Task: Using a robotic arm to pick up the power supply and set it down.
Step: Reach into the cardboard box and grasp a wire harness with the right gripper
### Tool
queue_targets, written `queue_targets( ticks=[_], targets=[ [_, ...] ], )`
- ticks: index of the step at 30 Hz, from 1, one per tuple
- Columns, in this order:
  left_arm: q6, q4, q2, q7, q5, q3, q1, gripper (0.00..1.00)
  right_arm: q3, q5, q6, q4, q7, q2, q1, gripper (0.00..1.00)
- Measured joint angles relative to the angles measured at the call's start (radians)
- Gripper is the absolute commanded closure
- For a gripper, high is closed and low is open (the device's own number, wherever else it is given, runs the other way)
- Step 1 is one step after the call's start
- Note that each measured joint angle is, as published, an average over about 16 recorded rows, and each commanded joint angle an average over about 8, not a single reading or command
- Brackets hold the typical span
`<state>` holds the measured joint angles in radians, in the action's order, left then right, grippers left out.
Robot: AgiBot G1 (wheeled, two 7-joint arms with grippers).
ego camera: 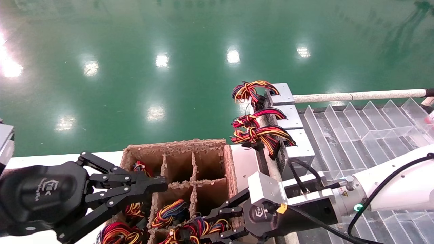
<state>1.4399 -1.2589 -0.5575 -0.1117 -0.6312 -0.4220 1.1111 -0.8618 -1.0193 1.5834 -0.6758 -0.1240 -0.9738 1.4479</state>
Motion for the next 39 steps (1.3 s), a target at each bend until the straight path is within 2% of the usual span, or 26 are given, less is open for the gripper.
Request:
queue_targets(
  ticks=[30, 31, 37, 38, 39],
  targets=[
    [0.000, 0.000, 0.000, 0.000, 0.000, 0.000, 0.000, 1.00, -0.134, 0.178, -0.001, 0.057, -0.006, 0.009, 0.025, 0.98],
    [0.000, 0.000, 0.000, 0.000, 0.000, 0.000, 0.000, 1.00, -0.138, 0.183, -0.001, 0.057, -0.005, 0.010, 0.026, 0.92],
    [0.000, 0.000, 0.000, 0.000, 0.000, 0.000, 0.000, 1.00, -0.161, 0.214, -0.003, 0.061, -0.001, 0.010, 0.029, 0.17],
    [0.000, 0.000, 0.000, 0.000, 0.000, 0.000, 0.000, 1.00, -0.165, 0.219, -0.003, 0.062, 0.000, 0.009, 0.029, 0.06],
    [0.000, 0.000, 0.000, 0.000, 0.000, 0.000, 0.000, 1.00, -0.168, 0.224, -0.003, 0.063, 0.001, 0.009, 0.029, 0.00]
  ],
)
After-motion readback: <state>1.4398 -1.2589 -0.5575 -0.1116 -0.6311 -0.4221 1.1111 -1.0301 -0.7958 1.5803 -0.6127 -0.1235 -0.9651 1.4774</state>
